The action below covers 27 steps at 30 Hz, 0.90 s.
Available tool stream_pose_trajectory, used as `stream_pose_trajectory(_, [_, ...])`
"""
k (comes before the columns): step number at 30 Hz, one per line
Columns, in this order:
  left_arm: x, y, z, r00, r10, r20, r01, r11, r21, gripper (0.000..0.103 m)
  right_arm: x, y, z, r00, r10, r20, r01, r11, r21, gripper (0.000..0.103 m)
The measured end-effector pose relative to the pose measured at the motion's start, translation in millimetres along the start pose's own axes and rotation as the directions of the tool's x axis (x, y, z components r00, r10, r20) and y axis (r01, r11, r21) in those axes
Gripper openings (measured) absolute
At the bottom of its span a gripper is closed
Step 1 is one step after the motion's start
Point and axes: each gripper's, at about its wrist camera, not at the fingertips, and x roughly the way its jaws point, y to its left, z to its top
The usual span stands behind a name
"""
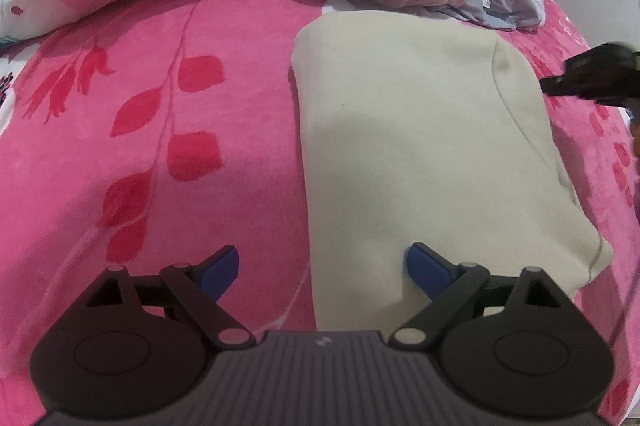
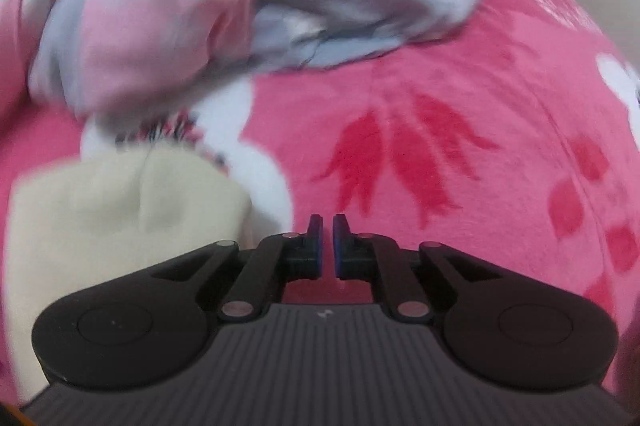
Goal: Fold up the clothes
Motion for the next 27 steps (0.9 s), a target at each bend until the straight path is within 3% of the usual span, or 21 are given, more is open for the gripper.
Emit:
stream_pose_trajectory(3, [1.3, 1.4, 0.3, 1.000, -0.008, -0.002, 0.008, 1.000, -0.016, 0.094, -23.3, 5.7, 3.2, 0.995, 0.097, 0.033, -0.097, 0.995, -0.011, 0.006])
stream_pose_trajectory(7, [1.4, 2.0, -0.5, 1.000, -0.007, 0.002, 0.007, 1.000, -0.019, 0.095, -14.6, 36.0, 12.5, 0.975, 0.220, 0.034, -0.216, 0.972, -0.089, 0.006])
stream_pose_trajectory(11, [1.6, 1.2, -1.4, 1.000, -0.005, 0.013, 0.005, 1.000, -0.016, 0.095, 45.0, 46.3, 14.3, 0.988, 0.132, -0.077, -0.139, 0.987, -0.085, 0.002])
stream_pose_trajectory(13, [1.0, 0.6, -2.5, 1.000, 0.002, 0.019, -0.002, 1.000, -0.014, 0.095, 57.3, 41.9, 17.3, 0.992, 0.100, -0.080, -0.104, 0.994, -0.039, 0.002])
stream_pose_trajectory(15, [0.2, 1.0, -4.5, 1.000, 0.006, 0.025, -0.006, 1.000, -0.021, 0.095, 46.0, 42.5, 24.2, 0.997, 0.069, -0.028, -0.070, 0.997, -0.037, 0.006])
stream_pose_trajectory(18, [1.0, 3.3, -5.2, 1.000, 0.002, 0.025, -0.001, 0.999, -0.044, 0.095, 6.0, 52.6, 28.3, 0.990, 0.125, 0.067, -0.119, 0.989, -0.086, 0.006])
stream_pose_trajectory(22, [2.4, 7.7, -7.6, 1.000, -0.009, 0.023, 0.011, 0.996, -0.085, 0.095, -21.3, 102.0, 18.5, 0.946, 0.324, 0.022, -0.305, 0.909, -0.286, 0.006])
stream_pose_trajectory(24, [2.5, 9.2, -9.9, 0.999, -0.013, 0.029, 0.016, 0.995, -0.098, 0.095, -2.9, 129.5, 12.2, 0.928, 0.369, -0.054, -0.365, 0.869, -0.335, 0.006])
stream_pose_trajectory(25, [2.9, 9.4, -10.2, 0.999, -0.015, 0.029, 0.018, 0.995, -0.100, 0.095, 8.3, 142.5, 8.6, 0.921, 0.379, -0.091, -0.386, 0.852, -0.354, 0.006])
stream_pose_trajectory(27, [3.8, 9.8, -10.5, 0.999, -0.019, 0.030, 0.022, 0.994, -0.103, 0.095, 44.4, 161.3, -1.6, 0.943, 0.303, -0.138, -0.333, 0.857, -0.392, 0.002])
